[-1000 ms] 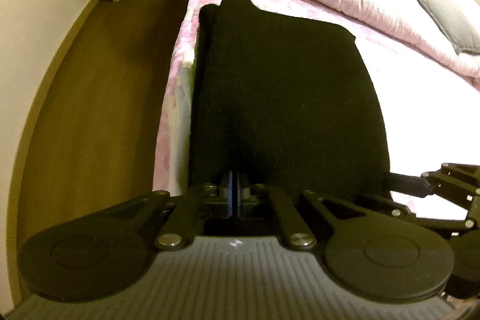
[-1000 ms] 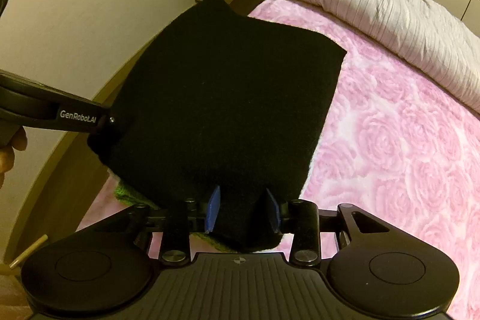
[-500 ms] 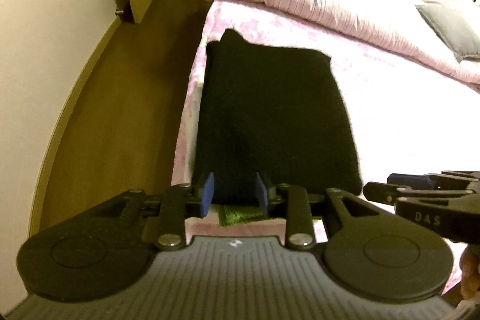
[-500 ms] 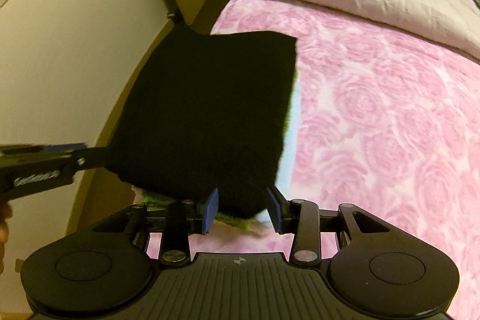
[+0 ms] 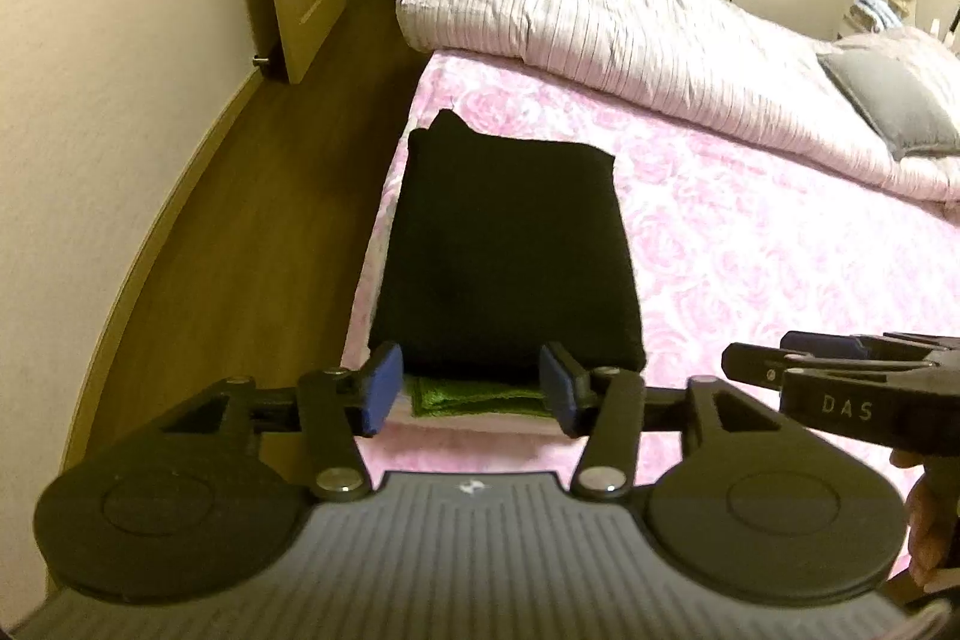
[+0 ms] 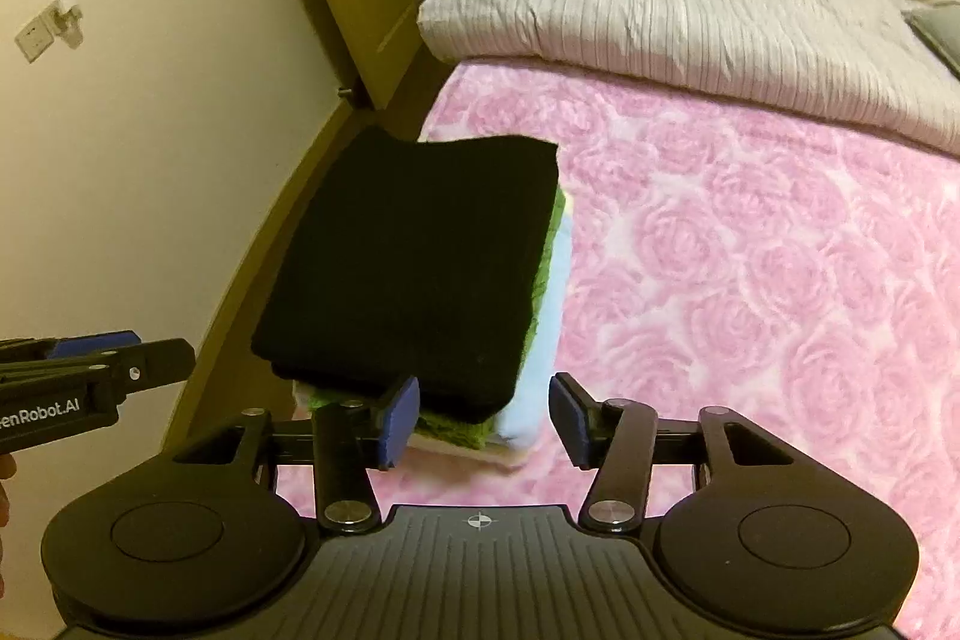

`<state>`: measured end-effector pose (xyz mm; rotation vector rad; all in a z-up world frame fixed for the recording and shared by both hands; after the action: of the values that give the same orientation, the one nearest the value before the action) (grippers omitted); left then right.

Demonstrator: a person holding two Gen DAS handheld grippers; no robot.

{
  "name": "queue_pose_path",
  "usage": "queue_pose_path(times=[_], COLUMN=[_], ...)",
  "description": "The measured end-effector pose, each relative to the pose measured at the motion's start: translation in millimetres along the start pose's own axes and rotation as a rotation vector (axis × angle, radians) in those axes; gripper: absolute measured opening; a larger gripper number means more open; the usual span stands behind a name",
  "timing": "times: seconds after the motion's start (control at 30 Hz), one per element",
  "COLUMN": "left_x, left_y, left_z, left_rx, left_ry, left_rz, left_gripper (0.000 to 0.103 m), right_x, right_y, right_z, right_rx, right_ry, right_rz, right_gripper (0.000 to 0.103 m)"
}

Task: Fold clothes

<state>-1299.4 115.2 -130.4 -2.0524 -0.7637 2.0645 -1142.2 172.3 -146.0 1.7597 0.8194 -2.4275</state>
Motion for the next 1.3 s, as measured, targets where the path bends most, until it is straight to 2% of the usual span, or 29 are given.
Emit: queue_pose_path(times=[0.13,0.2,0.3,0.47,0.6,0.73,1.07,1.3], left_x=[-14.2,-21.6,-29.0,-31.1,-27.7,-23.3,-15.8,-22.6], left_y=[5.0,7.5,11.3,16.9,26.2,33.9,41.7,58.2], left_z=[0.2,0.4,-2.0,-11.3,-23.3,-38.5,-103.1,-168.3], left_rx=[-0.018,-0.026,-0.046,-0.054,-0.041,-0.069,-0.202,-0.312], left_ry=[-0.053,-0.078,-0.058,-0.006,-0.036,-0.048,-0.129,-0.175], left_rz=[-0.031,-0.058,-0.072,-0.041,-0.019,0.005,0.026,0.015], left_gripper=[0.060,0.061,0.061,0.051,0.048,0.048,0.048,0.048], right_x=[-13.7,-19.0,-24.8,-30.4,-33.0,-38.2,-41.7,-55.5], right_y=[4.6,6.8,9.6,18.4,22.9,24.5,11.7,14.8], right_z=[4.3,5.8,7.1,1.7,-11.4,-25.8,-75.9,-122.6], right_rx=[-0.045,-0.064,-0.084,-0.039,0.004,-0.018,-0.182,-0.329], right_ry=[0.026,0.039,0.039,-0.044,-0.097,-0.089,-0.121,-0.151], right_rz=[-0.027,-0.052,-0.086,-0.061,-0.013,0.016,0.044,0.055], right_gripper=[0.053,0.054,0.054,0.054,0.054,0.054,0.054,0.054])
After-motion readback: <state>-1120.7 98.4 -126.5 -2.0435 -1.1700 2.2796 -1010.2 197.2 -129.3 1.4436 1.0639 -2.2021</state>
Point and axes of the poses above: each gripper's, at about its wrist camera, not at the fingertips, and x roughly the way its jaws point, z to its left, y to its underside, the point moved 10 cm from there along x, roughly the way its jaws point, and after that the axes turned 10 degrees about z, right-handed, at the moved point
